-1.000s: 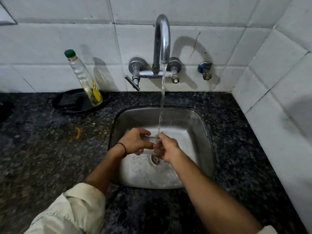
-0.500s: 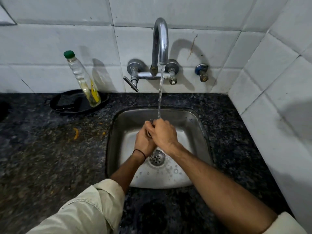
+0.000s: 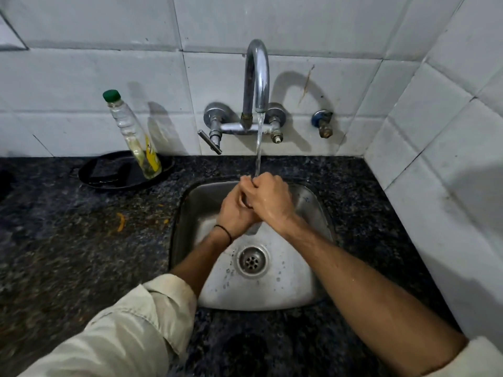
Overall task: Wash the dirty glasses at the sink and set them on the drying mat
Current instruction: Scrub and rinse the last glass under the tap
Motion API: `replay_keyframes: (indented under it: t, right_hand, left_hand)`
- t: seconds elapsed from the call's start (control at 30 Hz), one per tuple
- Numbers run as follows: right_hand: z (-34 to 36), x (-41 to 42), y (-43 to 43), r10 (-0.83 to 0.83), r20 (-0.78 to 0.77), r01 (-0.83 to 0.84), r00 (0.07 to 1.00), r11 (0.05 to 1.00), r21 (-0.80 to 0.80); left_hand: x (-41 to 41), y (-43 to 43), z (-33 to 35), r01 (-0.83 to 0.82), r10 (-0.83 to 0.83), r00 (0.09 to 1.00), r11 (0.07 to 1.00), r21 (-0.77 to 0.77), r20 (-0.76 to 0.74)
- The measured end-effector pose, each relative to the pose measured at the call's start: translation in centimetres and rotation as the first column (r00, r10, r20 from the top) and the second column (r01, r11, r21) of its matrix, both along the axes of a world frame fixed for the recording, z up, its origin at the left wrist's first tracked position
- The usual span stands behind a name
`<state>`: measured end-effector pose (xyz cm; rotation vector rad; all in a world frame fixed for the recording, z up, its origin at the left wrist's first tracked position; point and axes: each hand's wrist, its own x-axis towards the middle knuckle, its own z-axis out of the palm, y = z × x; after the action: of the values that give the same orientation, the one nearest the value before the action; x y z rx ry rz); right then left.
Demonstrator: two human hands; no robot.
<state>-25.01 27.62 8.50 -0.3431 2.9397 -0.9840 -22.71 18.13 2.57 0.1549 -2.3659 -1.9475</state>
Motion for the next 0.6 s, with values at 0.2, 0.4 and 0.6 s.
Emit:
replay_keyframes:
  t: [0.2,0.4,0.6]
  right_hand:
    - [0.4,-1.2,0.6,0.195,-0.003,-0.195,0.981,0.981,-0.005]
    - [0.5,-1.9,0.6,0.158,-0.003,-0.158,0.987,0.982,-0.108]
    - [0.7,-1.6,-0.2,0.105,-0.052,-0.097,0.993,0.987,0.13]
  left_hand:
    - [0.3,0.2,0.9,0.046,-0.051,0.995,0.997,0.055,0.089]
    - [-0.7,-1.0,1.5,0.104,-0.103,0.974,0.995,0.003,0.201]
    - [-1.1,1.0,0.8,-0.098,0.118,0.986,0.981,-0.169,0.114]
